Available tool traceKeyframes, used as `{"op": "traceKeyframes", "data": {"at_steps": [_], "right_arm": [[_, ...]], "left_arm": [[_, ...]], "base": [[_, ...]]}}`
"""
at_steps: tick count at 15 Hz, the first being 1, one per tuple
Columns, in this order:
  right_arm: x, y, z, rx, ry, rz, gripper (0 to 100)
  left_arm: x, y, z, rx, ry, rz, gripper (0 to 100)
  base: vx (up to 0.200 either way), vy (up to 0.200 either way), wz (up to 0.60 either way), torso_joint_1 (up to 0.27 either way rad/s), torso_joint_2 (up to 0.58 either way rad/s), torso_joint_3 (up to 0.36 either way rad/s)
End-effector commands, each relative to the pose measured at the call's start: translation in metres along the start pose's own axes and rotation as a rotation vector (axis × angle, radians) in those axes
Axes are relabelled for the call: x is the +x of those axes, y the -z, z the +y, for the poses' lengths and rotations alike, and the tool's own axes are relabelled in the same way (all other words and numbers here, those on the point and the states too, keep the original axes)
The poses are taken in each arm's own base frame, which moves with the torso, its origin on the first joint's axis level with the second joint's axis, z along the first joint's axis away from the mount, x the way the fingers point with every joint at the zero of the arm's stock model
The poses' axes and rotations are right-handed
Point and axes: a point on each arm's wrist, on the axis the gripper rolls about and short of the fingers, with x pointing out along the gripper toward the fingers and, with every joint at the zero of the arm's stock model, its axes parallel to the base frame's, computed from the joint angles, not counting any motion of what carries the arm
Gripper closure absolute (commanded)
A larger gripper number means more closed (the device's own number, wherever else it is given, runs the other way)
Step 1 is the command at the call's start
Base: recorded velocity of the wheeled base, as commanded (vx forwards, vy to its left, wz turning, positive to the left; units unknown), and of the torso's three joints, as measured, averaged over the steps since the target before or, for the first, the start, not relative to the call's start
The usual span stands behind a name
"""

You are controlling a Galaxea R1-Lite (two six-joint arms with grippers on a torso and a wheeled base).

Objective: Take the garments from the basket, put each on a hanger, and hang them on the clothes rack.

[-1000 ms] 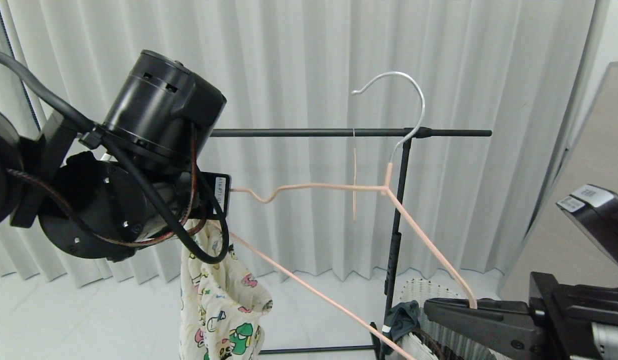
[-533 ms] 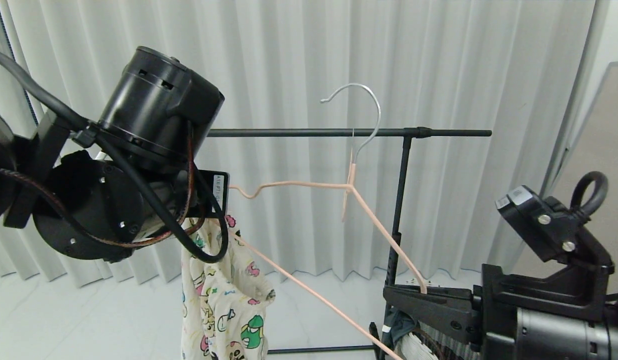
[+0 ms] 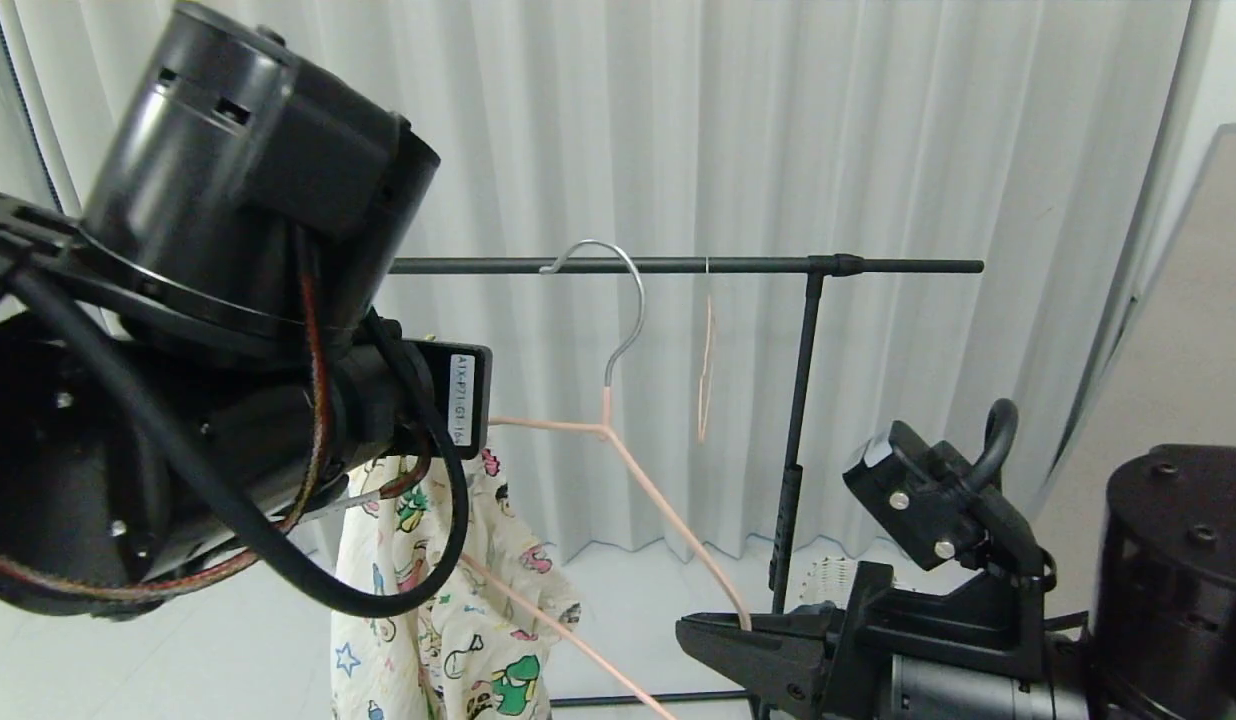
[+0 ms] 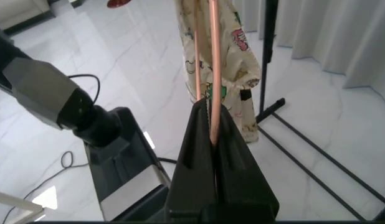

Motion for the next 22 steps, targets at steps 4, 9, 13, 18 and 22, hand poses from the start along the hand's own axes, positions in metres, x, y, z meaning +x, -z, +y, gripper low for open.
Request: {"op": "traceKeyframes", "data": {"at_steps": [4,9,13,18,22], "right_arm": [[0.027,0.009,0.014,0.003,-0.024,0.01,100],[0.029,0.006,0.018,0.017,-0.01,-0.013,100],[0.027,0.004,0.017,0.02,0.027,-0.039,100],[0.026,-0.003,0.019,0.02,0.048,-0.132,100],[0.016,-0.011,0.021,0.024,0.079,-0.192,100]], "left_arm": [[-0.033,-0.011,-0.01,-0.012,0.215,-0.044,100],[-0.041,-0.006,-0.006,-0.006,0.237,-0.049,100],[-0.048,-0.004,-0.002,-0.003,0.251,-0.055,100],[-0.053,0.001,0.0,0.007,0.267,-0.056,0],[-0.061,0.008,0.01,0.007,0.28,-0.062,0]], "base": [[0.0,0.0,0.0,0.0,0.0,0.0],[0.0,0.0,0.0,0.0,0.0,0.0],[0.0,0.0,0.0,0.0,0.0,0.0],[0.0,0.0,0.0,0.0,0.0,0.0],[0.0,0.0,0.0,0.0,0.0,0.0]]}}
